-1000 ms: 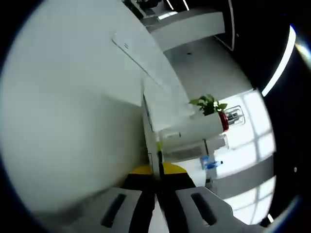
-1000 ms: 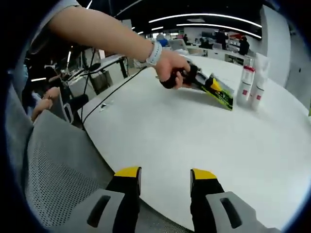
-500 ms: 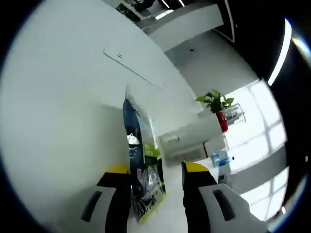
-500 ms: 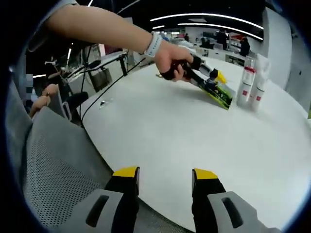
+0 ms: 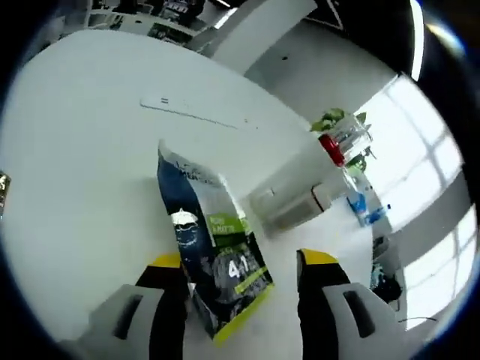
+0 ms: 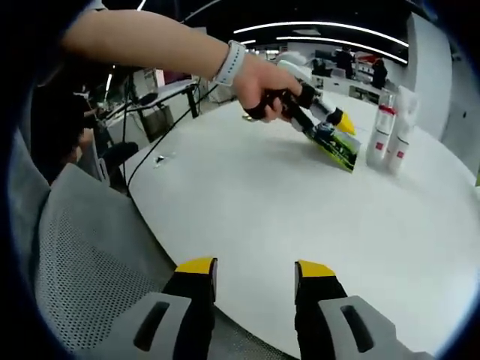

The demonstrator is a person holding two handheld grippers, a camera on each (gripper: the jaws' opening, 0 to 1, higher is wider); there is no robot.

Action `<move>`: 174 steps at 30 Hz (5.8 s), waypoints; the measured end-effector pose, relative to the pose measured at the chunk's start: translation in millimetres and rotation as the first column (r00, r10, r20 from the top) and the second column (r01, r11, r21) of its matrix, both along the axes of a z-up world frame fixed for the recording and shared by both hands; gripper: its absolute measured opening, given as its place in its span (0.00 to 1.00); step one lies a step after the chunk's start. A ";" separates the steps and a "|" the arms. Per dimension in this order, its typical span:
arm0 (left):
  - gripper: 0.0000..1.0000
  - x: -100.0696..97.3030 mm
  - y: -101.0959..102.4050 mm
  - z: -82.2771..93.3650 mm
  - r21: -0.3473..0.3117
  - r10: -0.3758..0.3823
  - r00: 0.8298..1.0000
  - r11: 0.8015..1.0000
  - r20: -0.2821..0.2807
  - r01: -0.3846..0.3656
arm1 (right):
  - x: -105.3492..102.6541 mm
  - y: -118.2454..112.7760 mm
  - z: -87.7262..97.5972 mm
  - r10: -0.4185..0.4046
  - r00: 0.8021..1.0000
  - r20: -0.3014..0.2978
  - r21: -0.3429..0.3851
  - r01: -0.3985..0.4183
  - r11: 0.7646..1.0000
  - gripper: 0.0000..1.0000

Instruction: Arrange the skincare products in the storage area until every visible bottle or jar stands upright without overlapping.

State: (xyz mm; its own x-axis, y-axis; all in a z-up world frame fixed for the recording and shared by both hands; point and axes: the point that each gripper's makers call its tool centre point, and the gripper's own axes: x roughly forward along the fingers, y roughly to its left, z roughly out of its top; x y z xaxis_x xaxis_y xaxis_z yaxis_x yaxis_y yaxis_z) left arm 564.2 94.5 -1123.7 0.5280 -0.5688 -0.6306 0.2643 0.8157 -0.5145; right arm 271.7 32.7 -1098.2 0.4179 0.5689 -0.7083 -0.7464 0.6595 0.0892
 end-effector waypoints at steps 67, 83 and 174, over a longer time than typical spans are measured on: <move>0.68 -227.2 151.4 68.8 0.412 -0.038 0.955 0.906 0.294 -0.091 | -1.8 -2.1 -1.0 0.039 0.999 0.036 -0.057 -0.037 0.998 0.40; 0.85 -270.2 261.9 19.0 0.595 0.127 0.984 0.784 0.123 -0.175 | 0.5 -5.7 -2.3 0.029 0.999 0.040 -0.081 -0.026 0.996 0.38; 0.31 -316.1 166.6 -24.7 0.537 -0.325 0.946 0.796 -0.008 0.278 | -6.4 -0.9 -2.9 0.062 0.998 -0.001 -0.060 -0.062 0.996 0.34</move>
